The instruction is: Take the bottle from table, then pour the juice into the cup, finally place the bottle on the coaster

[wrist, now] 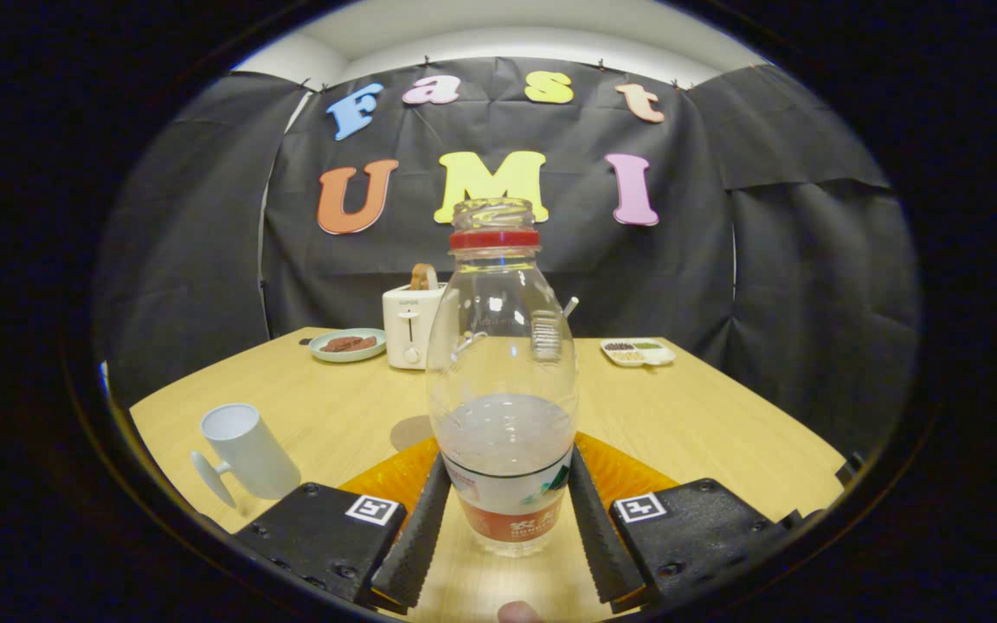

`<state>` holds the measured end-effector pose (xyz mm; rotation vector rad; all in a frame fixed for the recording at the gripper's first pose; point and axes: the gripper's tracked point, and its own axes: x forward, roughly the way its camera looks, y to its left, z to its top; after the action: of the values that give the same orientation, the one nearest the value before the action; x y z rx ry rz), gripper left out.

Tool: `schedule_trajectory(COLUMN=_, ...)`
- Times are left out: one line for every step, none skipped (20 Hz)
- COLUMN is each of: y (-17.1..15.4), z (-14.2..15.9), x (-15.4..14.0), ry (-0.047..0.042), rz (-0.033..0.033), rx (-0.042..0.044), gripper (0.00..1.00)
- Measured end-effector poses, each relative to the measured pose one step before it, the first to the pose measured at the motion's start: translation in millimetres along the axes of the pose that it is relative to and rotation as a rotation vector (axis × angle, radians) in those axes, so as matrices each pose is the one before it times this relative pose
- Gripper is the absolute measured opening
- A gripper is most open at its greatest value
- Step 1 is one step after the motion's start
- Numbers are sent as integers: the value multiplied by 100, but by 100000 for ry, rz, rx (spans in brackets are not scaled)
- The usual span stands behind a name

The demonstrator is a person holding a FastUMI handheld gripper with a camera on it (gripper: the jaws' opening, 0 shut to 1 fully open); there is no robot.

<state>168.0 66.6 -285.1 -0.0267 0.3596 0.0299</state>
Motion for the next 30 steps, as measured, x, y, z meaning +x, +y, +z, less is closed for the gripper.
schedule_trajectory(y=539, z=729, x=36, ry=-790, rz=327, rx=-4421, gripper=77)
schedule_trajectory(y=477, z=505, x=38, ry=-796, rz=-209, rx=-4860, gripper=76)
schedule_trajectory(y=465, z=599, x=33, ry=-636, rz=-331, rx=-5971, gripper=76)
schedule_trajectory(y=457, z=627, x=92, ry=-1770, rz=-880, rx=-6375, gripper=76)
schedule_trajectory(y=291, z=570, x=-5, ry=-1123, rz=-911, rx=-7417, gripper=76)
schedule_trajectory(y=434, z=559, x=144, ry=-1955, rz=-623, rx=-7437, gripper=76)
schedule_trajectory(y=293, z=494, x=85, ry=-1762, rz=-629, rx=-7550, gripper=76)
schedule_trajectory(y=239, z=547, x=112, ry=-1863, rz=-357, rx=-6182, gripper=76)
schedule_trajectory(y=324, z=354, x=153, ry=-1051, rz=-149, rx=-5636, gripper=76)
schedule_trajectory(y=79, z=358, x=288, ry=-1112, rz=-299, rx=-4897, gripper=76)
schedule_trajectory(y=7, z=235, x=234, ry=-818, rz=-922, rx=-4460, gripper=76)
schedule_trajectory(y=6, z=207, x=274, ry=-629, rz=-918, rx=-4397, gripper=76)
schedule_trajectory(y=12, z=180, x=167, ry=-991, rz=-1083, rx=-4549, gripper=76)
schedule_trajectory(y=207, z=104, x=74, ry=-785, rz=-614, rx=-4692, gripper=76)
schedule_trajectory(y=159, z=361, x=24, ry=-987, rz=-776, rx=-5142, gripper=76)
schedule_trajectory(y=185, z=269, x=146, ry=-1040, rz=-546, rx=-5065, gripper=76)
schedule_trajectory(y=333, z=238, x=38, ry=-1050, rz=-230, rx=-5037, gripper=76)
schedule_trajectory(y=332, z=268, x=-23, ry=-1179, rz=-303, rx=-4643, gripper=76)
schedule_trajectory(y=287, z=223, x=-187, ry=-1103, rz=-183, rx=-4411, gripper=76)
schedule_trajectory(y=226, z=152, x=-15, ry=-750, rz=-362, rx=-4017, gripper=76)
schedule_trajectory(y=242, z=121, x=67, ry=-475, rz=-49, rx=-3372, gripper=76)
schedule_trajectory(y=311, z=-45, x=356, ry=-202, rz=272, rx=-2688, gripper=76)
schedule_trajectory(y=217, z=-12, x=280, ry=-297, rz=173, rx=-2746, gripper=76)
schedule_trajectory(y=-66, z=73, x=452, ry=-402, rz=-476, rx=-3267, gripper=76)
schedule_trajectory(y=-54, z=104, x=145, ry=-654, rz=-887, rx=-3580, gripper=76)
schedule_trajectory(y=38, z=42, x=56, ry=-608, rz=-629, rx=-3508, gripper=76)
schedule_trajectory(y=102, z=116, x=-2, ry=-724, rz=-176, rx=-2770, gripper=76)
schedule_trajectory(y=359, z=56, x=40, ry=-543, rz=244, rx=-2037, gripper=76)
schedule_trajectory(y=237, z=109, x=3, ry=-343, rz=292, rx=-1827, gripper=76)
schedule_trajectory(y=144, z=212, x=-47, ry=-766, rz=342, rx=-1494, gripper=76)
